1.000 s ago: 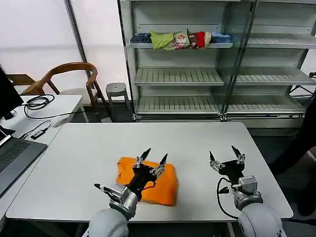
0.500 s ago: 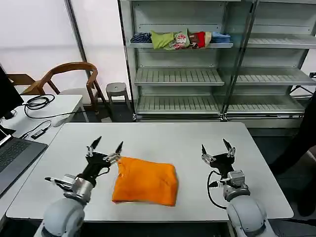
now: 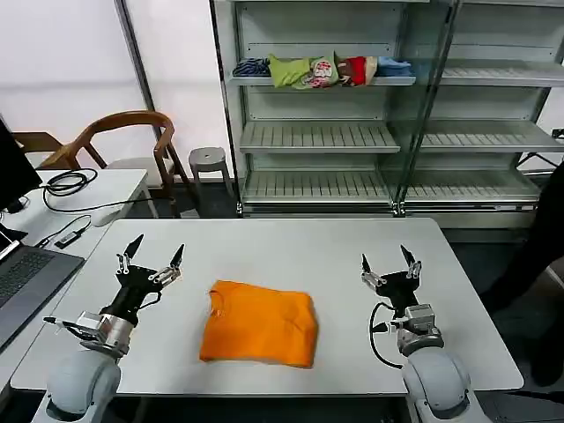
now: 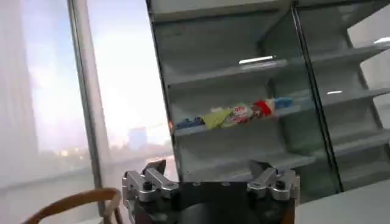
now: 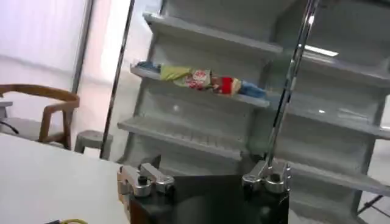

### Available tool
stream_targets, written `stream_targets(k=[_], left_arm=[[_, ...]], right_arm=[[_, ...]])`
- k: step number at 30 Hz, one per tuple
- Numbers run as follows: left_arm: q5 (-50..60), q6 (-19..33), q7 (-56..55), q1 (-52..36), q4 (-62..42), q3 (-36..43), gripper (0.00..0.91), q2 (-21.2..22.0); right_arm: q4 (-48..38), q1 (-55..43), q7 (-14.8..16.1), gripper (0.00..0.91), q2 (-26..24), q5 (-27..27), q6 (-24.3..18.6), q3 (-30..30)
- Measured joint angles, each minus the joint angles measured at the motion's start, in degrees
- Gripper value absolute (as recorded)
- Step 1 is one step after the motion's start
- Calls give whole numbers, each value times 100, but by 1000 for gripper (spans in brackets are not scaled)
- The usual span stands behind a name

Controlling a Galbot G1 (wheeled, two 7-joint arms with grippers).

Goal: Fold and organize the clothes.

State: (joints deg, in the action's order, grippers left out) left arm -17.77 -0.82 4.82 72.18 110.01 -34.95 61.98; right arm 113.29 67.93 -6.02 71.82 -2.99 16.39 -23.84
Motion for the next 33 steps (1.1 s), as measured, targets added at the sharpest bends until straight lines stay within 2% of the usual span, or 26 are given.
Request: stream_targets(k=[19,33], left_arm=[[579,410,158,20,-231,-265,907,133],[789,446,76,-31,-235,-125,907,15]], right_arm=[[-139,16,-44,907,36,46,-149,93],[-108,73,121,907,96,342,-279,-53]])
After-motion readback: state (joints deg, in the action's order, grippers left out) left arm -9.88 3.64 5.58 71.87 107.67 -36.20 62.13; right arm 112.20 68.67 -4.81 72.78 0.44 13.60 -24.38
